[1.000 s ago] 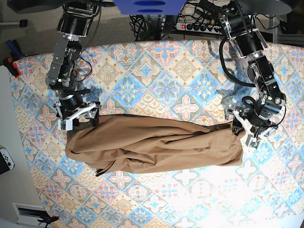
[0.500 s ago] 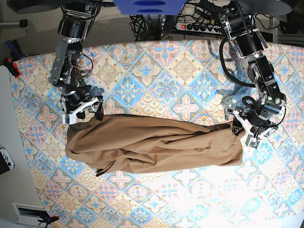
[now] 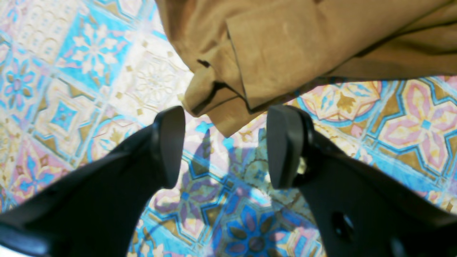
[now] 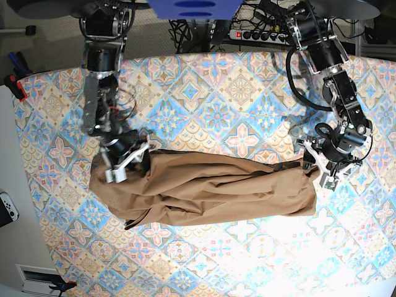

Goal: Layout the t-shirt on the table in an organized manner, then fold the t-shirt properly
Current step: 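Grasp both shirt ends and pull the grippers apart to stretch it, then drag the shirt end with the left gripper away from the robot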

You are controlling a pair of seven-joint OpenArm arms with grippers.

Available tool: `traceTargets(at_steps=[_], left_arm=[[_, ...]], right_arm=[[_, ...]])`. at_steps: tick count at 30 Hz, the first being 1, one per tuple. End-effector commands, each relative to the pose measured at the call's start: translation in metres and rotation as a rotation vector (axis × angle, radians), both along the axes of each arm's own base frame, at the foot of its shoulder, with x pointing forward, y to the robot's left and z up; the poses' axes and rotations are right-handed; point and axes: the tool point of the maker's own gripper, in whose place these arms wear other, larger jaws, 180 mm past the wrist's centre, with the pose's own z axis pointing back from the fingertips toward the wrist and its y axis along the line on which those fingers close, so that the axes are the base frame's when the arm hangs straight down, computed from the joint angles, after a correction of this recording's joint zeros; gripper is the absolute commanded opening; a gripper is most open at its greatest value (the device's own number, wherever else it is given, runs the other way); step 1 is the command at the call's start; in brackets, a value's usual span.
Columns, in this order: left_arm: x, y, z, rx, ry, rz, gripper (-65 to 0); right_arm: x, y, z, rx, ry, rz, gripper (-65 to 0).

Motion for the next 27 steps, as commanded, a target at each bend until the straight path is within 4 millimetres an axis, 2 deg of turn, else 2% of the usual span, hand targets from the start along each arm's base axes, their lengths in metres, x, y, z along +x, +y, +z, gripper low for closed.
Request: traceTargets(at_steps=[1,2,4,5,7,11,12,13,16,18,22,25,27], left_arm=[[0.009,0.001,0.017,0.004,-0.058,-0.005,-31.6],[0.009,0.001,0.017,0.004,-0.058,-0.005,-31.6],[0.009,0.002,0.017,0.003,-0.057,-0.005,-31.6],[0.009,0.002,0.016,0.002,-0.056,-0.005,-31.6],[0.009,0.001,0.016,0.002,-0.055,-0.004,-31.6],[0.009,-0.001,0.015,-0.003,-0.053,-0.006,-31.6],[0.009,-0.002,0.014,-0.004,-0.053,-0.008,-31.7],[0.010,-0.004,0.014,-0.010,-0.054,-0.008,-31.7],[0.010,-0.011,0.012,-0.027,-0.055,-0.012,-31.7],[0.010,-0.012,0.012,-0.028,-0.055,-0.012,-31.7],[0.003,-0.012,0.004,-0.030,-0.034,-0.014,-31.7],[0.003,-0.012,0.005,-0.029,-0.036,-0.013,-31.7],[-0.001,-0.012,0.001,-0.029,-0.025,-0.011,-31.7]], right_arm=[[0.015,-0.002,0.023,-0.001,-0.073,0.006,-56.8],[0.016,0.000,0.030,-0.010,-0.084,0.015,-64.8],[0.010,-0.003,0.040,-0.039,-0.080,0.030,-65.0],[-0.001,-0.007,0.038,-0.052,-0.057,0.027,-65.0],[-0.020,-0.016,0.048,-0.088,-0.059,0.021,-65.0],[-0.042,-0.025,0.100,-0.169,-0.170,0.016,-65.0],[-0.050,-0.029,0.107,-0.187,-0.179,0.009,-65.0],[-0.060,-0.033,0.108,-0.205,-0.168,0.004,-65.0],[-0.111,-0.056,0.072,-0.230,-0.023,-0.042,-65.0],[-0.116,-0.065,0.073,-0.235,-0.032,-0.070,-65.0],[-0.125,-0.065,0.074,-0.217,-0.085,-0.088,-65.0],[-0.116,-0.065,0.089,-0.200,-0.183,-0.109,-65.0],[-0.107,-0.073,0.100,-0.205,-0.229,-0.136,-65.0]])
